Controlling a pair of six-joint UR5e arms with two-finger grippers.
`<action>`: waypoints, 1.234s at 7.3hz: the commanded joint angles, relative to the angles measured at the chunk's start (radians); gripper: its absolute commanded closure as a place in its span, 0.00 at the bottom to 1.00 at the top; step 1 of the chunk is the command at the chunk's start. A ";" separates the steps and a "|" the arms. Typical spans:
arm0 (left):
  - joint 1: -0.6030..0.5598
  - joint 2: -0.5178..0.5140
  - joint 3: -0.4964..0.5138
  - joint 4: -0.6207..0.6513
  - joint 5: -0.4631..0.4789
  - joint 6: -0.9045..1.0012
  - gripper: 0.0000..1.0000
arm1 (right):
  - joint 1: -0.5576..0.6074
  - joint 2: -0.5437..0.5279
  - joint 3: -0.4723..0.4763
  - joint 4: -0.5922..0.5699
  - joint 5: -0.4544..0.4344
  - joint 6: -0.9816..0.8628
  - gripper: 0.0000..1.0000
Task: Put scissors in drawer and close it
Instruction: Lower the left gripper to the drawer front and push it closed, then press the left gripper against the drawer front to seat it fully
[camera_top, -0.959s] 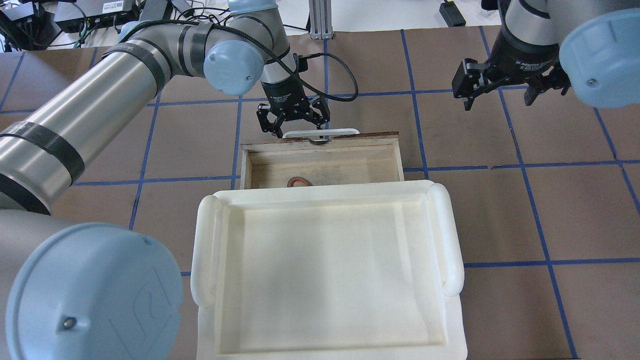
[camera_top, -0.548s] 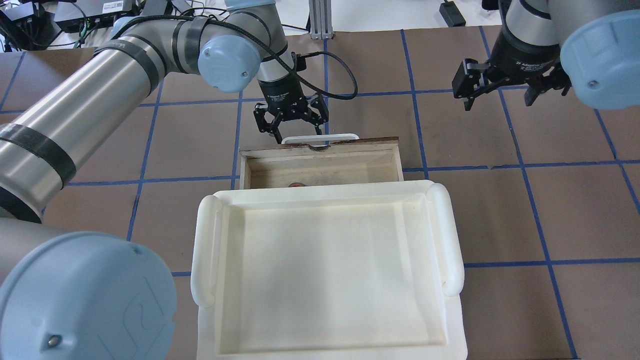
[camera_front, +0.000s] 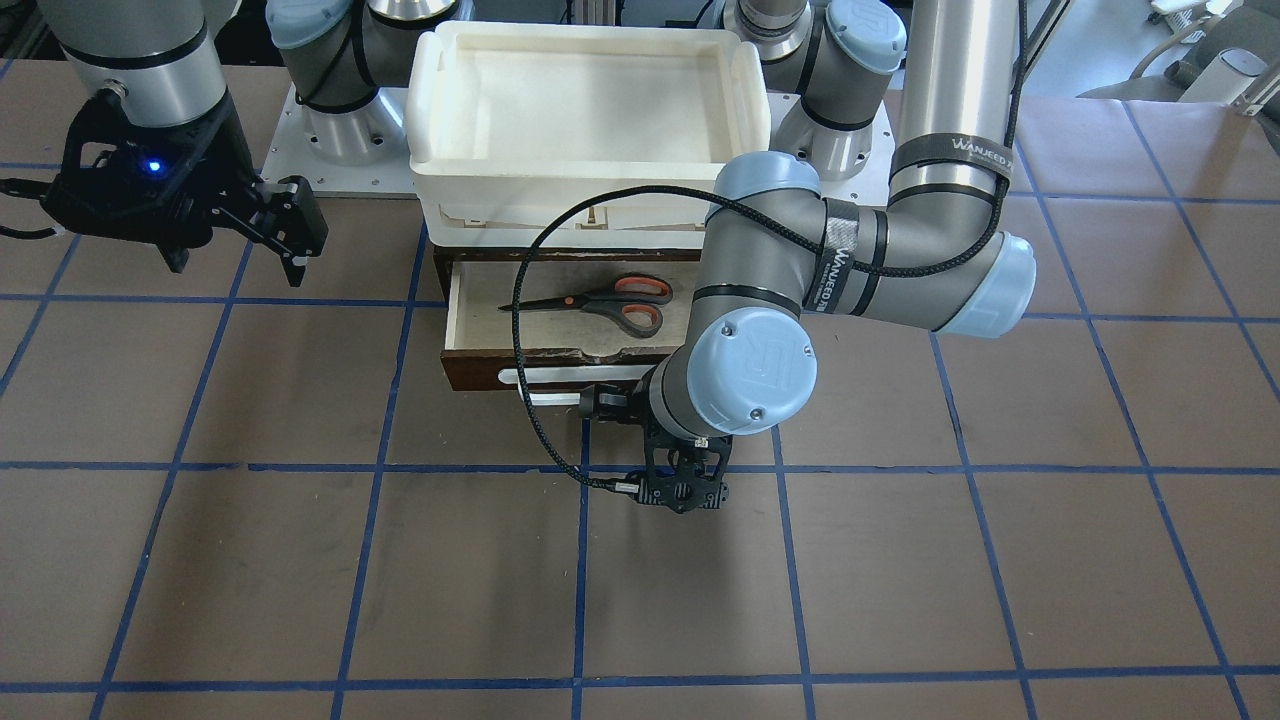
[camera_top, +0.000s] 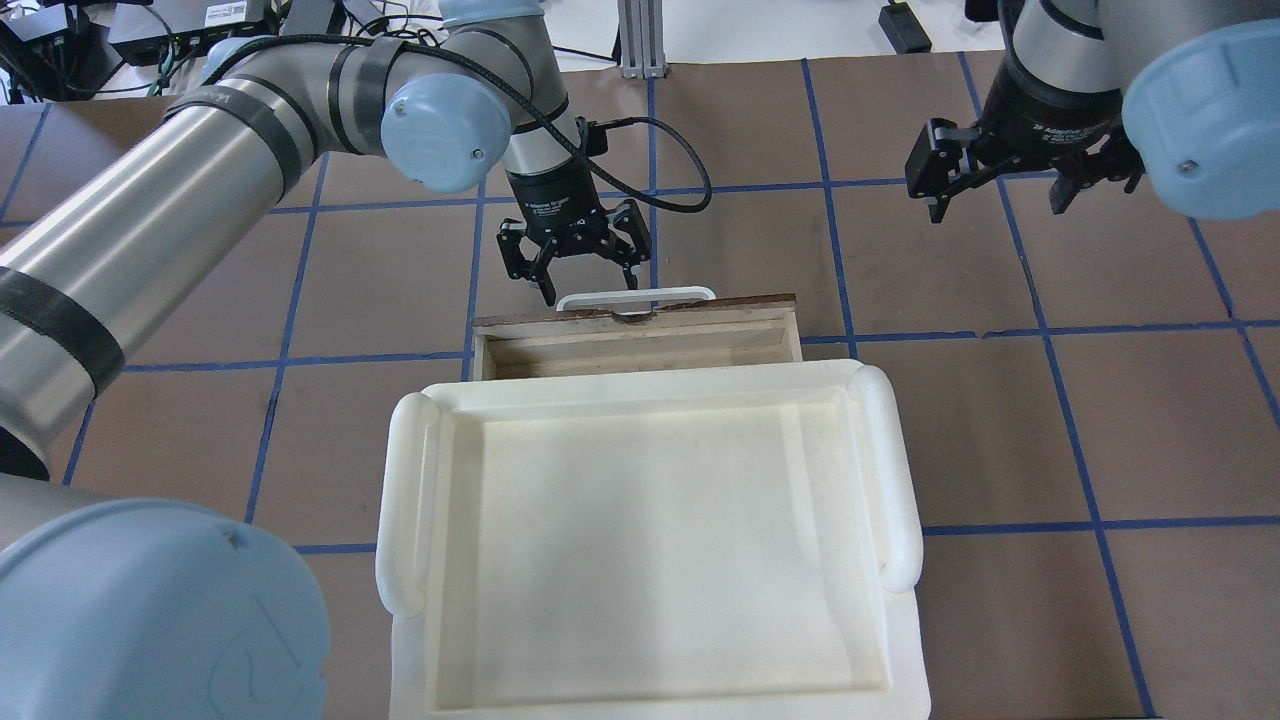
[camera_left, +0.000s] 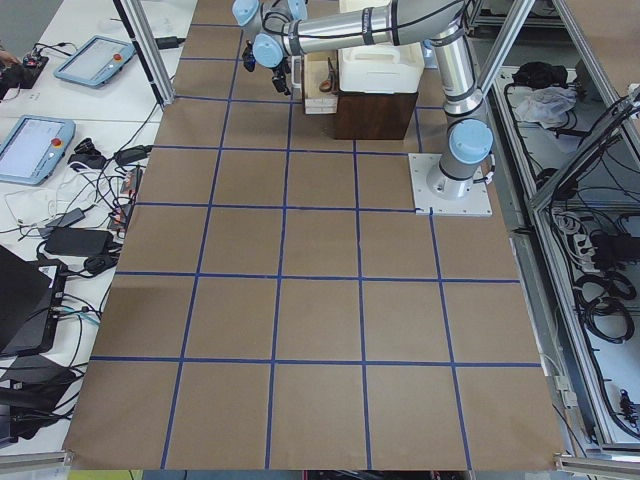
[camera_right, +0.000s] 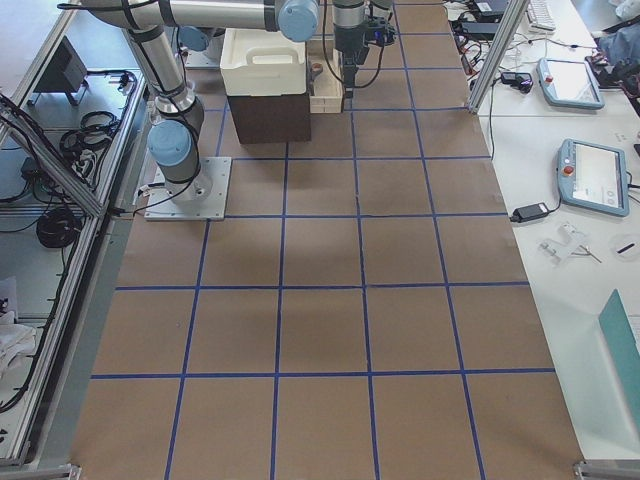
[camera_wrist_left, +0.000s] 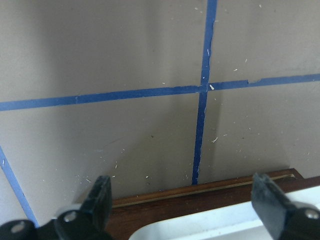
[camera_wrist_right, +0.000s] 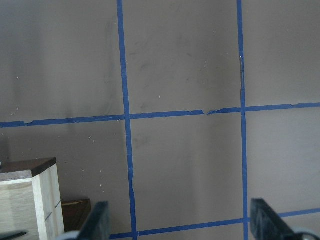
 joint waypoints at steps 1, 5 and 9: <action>0.000 0.024 -0.034 -0.001 0.000 0.000 0.00 | 0.000 -0.001 0.002 0.001 0.001 -0.001 0.00; -0.002 0.059 -0.088 -0.010 0.000 0.000 0.00 | 0.000 -0.003 0.002 0.001 0.001 -0.001 0.00; -0.005 0.102 -0.094 -0.064 -0.003 0.000 0.00 | 0.000 -0.003 0.002 0.001 0.001 -0.001 0.00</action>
